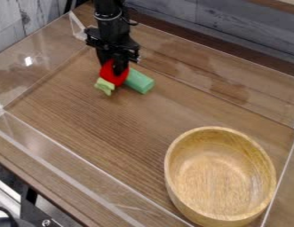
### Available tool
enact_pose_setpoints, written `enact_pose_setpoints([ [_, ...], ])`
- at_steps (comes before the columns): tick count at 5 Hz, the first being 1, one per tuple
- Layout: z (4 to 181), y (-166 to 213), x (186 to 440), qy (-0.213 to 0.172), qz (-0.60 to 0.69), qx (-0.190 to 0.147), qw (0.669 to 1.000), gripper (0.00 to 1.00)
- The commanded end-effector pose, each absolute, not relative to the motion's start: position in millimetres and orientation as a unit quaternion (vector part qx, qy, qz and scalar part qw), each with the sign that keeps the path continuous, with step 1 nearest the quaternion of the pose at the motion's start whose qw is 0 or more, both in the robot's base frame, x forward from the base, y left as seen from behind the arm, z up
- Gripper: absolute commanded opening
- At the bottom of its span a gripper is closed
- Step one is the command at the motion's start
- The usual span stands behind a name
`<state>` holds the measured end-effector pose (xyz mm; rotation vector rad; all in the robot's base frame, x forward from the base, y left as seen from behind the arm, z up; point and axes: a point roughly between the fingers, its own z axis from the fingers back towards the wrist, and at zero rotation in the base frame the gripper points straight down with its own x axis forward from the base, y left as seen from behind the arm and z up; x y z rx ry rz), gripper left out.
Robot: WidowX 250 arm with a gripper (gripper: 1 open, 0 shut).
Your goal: Move the red object to the left side of the table
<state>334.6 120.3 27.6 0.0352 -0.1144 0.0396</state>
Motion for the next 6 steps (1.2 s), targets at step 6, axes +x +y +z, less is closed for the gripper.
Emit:
enact_pose_setpoints([
  [6, -31.1, 103, 320, 0.019, 0.018, 0.005, 1.000, 0.00],
])
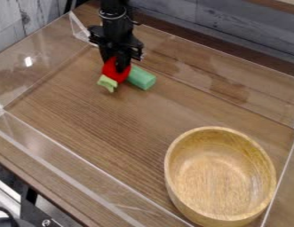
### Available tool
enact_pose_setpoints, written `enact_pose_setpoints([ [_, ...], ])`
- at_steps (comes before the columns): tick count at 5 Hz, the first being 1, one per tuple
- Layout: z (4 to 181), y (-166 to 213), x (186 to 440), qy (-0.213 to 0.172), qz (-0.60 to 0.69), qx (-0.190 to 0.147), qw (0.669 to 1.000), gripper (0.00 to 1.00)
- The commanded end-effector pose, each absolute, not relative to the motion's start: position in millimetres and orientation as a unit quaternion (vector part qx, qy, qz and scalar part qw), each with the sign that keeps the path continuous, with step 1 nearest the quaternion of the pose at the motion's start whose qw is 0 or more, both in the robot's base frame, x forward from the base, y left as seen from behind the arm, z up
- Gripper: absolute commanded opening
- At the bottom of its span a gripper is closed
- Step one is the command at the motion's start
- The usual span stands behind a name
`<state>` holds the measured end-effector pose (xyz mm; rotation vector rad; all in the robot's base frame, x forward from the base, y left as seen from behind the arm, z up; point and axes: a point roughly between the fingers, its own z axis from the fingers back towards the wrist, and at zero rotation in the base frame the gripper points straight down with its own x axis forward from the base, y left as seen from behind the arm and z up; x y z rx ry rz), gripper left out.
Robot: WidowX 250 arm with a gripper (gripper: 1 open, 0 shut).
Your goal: Move the red object to the left side of the table
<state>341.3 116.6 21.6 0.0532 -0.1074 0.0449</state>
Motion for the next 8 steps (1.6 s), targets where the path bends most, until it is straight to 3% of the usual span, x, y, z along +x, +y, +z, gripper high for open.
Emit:
enact_pose_setpoints([
  [1, -33.2, 100, 318, 0.026, 0.018, 0.004, 0.999, 0.00],
  [4, -39.0, 92, 310, 0.048, 0.016, 0.000, 0.999, 0.00],
  [8, -12.3, 99, 280, 0.054, 0.019, -0.013, 0.998, 0.00],
])
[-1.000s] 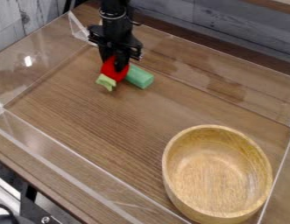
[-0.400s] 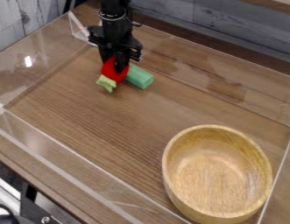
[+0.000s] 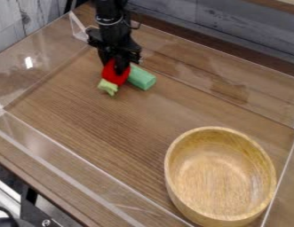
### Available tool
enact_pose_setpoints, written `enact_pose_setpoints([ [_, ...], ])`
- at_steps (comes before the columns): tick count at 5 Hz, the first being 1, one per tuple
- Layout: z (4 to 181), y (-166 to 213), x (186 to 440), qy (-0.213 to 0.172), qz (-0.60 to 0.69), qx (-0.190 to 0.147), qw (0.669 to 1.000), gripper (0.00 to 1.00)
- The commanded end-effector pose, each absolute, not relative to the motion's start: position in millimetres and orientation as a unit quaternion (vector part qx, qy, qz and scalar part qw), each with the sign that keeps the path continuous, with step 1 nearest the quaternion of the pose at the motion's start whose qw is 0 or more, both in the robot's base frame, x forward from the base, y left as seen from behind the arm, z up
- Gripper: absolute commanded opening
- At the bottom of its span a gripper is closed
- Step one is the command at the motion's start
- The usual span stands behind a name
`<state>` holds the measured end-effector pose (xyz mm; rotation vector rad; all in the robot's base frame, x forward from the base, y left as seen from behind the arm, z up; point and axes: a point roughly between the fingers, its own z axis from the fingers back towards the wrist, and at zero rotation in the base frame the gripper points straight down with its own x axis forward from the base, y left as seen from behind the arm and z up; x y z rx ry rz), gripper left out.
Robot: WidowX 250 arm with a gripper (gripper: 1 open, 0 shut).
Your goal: Move the red object to the left side of the table
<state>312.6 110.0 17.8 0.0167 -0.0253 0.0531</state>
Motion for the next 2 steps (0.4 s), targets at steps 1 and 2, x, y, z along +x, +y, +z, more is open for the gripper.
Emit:
enact_pose_setpoints([
  [1, -10.8, 106.0, 273.2, 0.057, 0.024, -0.012, 0.998, 0.00],
  [2, -4.3, 115.0, 265.8, 0.060, 0.032, -0.010, 0.998, 0.00],
])
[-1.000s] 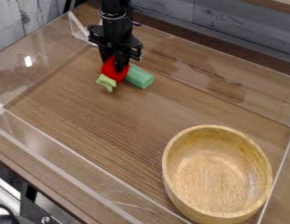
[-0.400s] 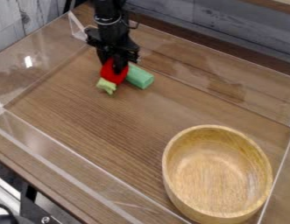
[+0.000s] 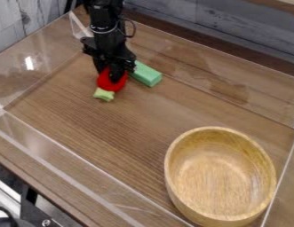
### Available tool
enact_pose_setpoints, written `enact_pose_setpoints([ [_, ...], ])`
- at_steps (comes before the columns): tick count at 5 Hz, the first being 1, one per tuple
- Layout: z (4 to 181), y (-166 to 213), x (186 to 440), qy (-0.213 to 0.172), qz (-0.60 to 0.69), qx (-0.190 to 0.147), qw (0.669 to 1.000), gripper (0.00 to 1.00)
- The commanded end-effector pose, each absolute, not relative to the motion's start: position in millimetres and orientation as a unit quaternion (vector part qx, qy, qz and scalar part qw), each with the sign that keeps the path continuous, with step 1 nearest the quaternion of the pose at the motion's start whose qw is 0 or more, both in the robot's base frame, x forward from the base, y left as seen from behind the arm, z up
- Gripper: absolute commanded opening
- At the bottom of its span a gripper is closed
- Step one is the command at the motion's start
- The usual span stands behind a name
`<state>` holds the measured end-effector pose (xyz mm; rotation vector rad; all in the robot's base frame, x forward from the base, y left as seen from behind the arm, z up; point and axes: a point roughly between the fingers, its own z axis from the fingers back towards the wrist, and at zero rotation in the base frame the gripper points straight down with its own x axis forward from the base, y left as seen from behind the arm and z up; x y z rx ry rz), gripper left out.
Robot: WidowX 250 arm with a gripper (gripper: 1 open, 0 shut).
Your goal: Move the red object to the left side of the table
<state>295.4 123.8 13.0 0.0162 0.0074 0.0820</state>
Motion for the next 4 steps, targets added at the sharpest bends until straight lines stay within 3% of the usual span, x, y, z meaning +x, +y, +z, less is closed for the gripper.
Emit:
enact_pose_setpoints([
  [1, 2.0, 117, 261, 0.064, 0.034, -0.012, 0.997, 0.00],
  [4, 10.9, 127, 251, 0.072, 0.043, -0.012, 0.996, 0.00],
])
